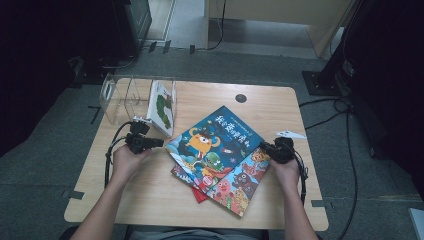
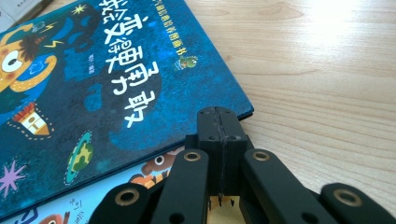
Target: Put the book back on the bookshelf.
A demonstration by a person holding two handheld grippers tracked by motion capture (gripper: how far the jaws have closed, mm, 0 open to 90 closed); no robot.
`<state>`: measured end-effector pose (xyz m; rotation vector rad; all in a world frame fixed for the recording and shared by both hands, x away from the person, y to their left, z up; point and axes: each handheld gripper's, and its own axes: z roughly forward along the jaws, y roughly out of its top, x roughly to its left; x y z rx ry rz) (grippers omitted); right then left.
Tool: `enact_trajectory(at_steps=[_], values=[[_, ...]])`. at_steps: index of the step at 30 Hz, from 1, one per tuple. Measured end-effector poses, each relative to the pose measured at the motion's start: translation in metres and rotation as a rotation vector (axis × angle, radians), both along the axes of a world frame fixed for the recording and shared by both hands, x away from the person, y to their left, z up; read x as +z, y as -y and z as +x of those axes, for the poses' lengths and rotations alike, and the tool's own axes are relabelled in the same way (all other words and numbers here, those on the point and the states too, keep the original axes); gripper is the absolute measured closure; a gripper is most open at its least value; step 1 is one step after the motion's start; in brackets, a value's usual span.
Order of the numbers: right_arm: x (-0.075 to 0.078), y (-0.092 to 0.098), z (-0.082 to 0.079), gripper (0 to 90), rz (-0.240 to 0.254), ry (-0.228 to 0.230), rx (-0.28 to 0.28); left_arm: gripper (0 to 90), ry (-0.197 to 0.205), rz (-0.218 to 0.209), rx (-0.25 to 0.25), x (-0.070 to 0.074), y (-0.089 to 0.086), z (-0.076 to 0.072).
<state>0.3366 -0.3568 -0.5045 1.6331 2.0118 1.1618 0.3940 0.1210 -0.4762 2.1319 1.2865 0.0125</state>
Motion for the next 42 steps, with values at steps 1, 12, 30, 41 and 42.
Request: enact_trajectory(at_steps=[1, 12, 30, 41, 42], values=[[0.0, 0.0, 0.0, 90.0, 0.002, -0.002, 0.001, 82.8, 0.003, 0.008, -0.002, -0.002, 0.003, 0.001], [0.0, -0.006, -0.004, 90.0, -0.004, 0.002, 0.027, 90.0, -0.03, -0.027, -0.035, -0.005, 0.005, -0.001], [0.001, -0.011, -0.001, 90.0, -0.008, -0.004, 0.054, 90.0, -0.082, -0.076, -0.154, -0.005, 0.026, -0.026], [0.0, -0.017, 0.002, 90.0, -0.016, 0.009, 0.063, 90.0, -0.084, -0.087, -0.197, -0.003, 0.041, -0.037], [0.0, -0.017, 0.002, 90.0, -0.017, 0.01, 0.062, 90.0, -0.087, -0.082, -0.203, -0.004, 0.042, -0.038]])
